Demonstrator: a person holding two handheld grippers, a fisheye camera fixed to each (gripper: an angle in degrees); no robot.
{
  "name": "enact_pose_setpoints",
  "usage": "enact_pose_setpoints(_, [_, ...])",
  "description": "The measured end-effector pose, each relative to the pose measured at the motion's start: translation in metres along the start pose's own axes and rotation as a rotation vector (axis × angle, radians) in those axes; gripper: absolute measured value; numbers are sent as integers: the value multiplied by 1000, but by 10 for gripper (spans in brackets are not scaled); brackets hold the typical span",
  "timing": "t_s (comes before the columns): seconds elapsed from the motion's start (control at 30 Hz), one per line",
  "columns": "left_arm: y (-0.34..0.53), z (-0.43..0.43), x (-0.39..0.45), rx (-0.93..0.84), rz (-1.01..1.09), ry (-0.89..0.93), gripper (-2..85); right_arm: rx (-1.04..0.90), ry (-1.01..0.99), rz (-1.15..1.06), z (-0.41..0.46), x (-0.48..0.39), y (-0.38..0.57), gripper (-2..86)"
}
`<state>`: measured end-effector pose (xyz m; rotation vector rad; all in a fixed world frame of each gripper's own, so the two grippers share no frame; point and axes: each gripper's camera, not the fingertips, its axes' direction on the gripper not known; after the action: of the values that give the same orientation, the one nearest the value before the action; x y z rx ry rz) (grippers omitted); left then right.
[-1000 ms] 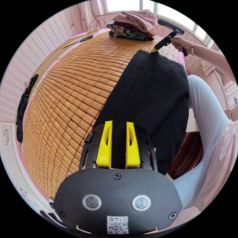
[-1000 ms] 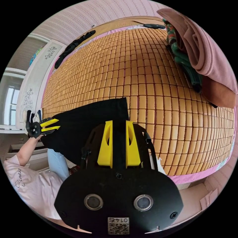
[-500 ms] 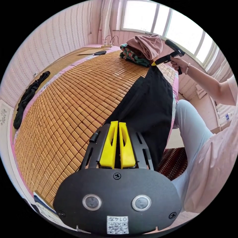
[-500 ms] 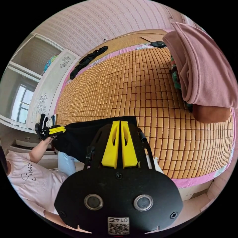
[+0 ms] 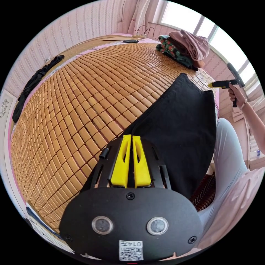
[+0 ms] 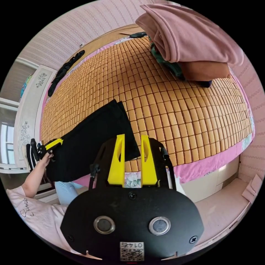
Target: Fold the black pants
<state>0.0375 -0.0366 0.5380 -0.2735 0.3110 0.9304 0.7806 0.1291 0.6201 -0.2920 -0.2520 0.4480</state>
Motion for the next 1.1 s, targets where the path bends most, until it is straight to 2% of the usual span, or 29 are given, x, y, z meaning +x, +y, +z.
enact_pose_setpoints(0.07, [-2, 0, 0, -10, 3, -4, -10, -22, -24, 39, 8, 7, 11, 78])
enact_pose_setpoints(0.13, [-4, -1, 0, -28, 9, -5, -10, -103, -118, 69, 25, 17, 16, 23])
enact_pose_setpoints(0.23, [-8, -22, 2, 0, 37, -18, -10, 11, -212, 66, 7, 18, 27, 7])
enact_pose_setpoints(0.33, [-9, -59, 6, 46, 75, 26, -10, 57, -242, 28, -11, 12, 34, 1])
enact_pose_setpoints(0.47, [-8, -89, 10, 73, 146, -46, -10, 74, -246, 4, -19, 3, 34, 0])
enact_pose_setpoints(0.53, [-9, -86, 5, 67, 137, -47, -10, 9, -206, 32, -7, 3, 33, 0])
enact_pose_setpoints(0.63, [-12, -54, -9, 13, 59, 50, -10, -153, -149, 67, 24, 6, 35, 2])
enact_pose_setpoints(0.73, [-9, -15, -11, -67, 29, 34, -9, -81, -68, 41, 35, 2, 43, 7])
enact_pose_setpoints(0.9, [1, -2, -6, -91, 11, 12, -9, -166, 12, 73, 51, -7, 46, 43])
enact_pose_setpoints(1.0, [8, -2, -3, -85, 44, 0, -10, -76, 119, 61, 40, -30, 33, 59])
enact_pose_setpoints(1.1, [15, -3, -4, -87, 38, 8, -10, 52, 5, -34, 41, -63, 7, 63])
